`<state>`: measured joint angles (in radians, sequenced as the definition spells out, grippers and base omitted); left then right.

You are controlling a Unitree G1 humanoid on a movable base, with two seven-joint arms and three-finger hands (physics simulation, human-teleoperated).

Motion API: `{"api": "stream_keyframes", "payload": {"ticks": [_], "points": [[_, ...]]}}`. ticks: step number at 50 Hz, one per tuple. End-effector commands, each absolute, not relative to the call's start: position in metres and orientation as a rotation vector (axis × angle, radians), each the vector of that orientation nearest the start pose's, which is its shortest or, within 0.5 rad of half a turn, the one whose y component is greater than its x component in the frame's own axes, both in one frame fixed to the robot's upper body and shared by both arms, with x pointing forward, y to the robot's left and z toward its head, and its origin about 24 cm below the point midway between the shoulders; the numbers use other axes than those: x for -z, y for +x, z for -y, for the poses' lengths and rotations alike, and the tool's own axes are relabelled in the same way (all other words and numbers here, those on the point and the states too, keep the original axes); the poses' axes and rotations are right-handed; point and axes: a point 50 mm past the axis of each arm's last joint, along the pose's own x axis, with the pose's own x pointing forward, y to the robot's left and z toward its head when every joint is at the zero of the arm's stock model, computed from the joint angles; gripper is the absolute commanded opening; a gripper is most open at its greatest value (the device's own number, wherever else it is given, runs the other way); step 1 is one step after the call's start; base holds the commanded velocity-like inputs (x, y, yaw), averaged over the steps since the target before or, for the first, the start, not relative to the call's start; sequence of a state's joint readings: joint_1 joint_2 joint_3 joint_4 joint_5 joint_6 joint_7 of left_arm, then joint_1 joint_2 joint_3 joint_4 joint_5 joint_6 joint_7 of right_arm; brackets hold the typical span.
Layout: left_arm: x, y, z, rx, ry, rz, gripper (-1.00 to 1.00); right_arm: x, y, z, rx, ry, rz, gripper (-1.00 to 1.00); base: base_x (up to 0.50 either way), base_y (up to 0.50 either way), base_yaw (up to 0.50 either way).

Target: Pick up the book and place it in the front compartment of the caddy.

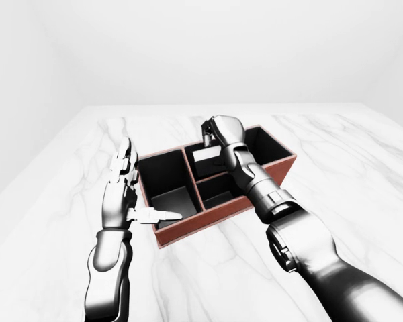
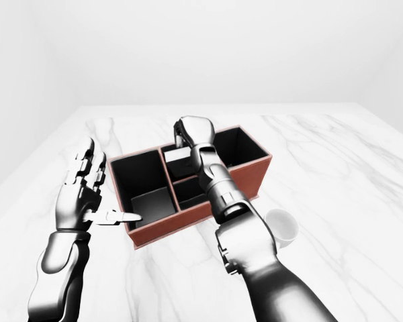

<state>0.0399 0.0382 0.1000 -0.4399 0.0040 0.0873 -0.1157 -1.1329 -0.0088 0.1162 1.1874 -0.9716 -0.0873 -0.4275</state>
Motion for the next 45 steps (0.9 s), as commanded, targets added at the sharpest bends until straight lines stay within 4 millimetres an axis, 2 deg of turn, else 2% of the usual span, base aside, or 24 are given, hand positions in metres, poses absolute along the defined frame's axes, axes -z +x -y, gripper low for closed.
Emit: {"api": "stream_keyframes", "payload": {"ticks": [1, 28, 45], "points": [[-0.1251, 0.2333, -0.1728, 0.012, 0.081, 0.306, 1.00, -0.1652, 0.4063, 0.0544, 0.056, -1.159, 0.441, -1.00, 0.00, 0.00, 0.00], [-0.1265, 0.2326, -0.1717, 0.015, 0.084, 0.313, 1.00, -0.1675, 0.4042, 0.0476, 0.056, -1.138, 0.464, -1.00, 0.00, 0.00, 0.00], [-0.1240, 0.2335, -0.1715, 0.016, 0.084, 0.301, 1.00, -0.1586, 0.4033, 0.0511, 0.075, -1.174, 0.463, -1.00, 0.00, 0.00, 0.00]]}}
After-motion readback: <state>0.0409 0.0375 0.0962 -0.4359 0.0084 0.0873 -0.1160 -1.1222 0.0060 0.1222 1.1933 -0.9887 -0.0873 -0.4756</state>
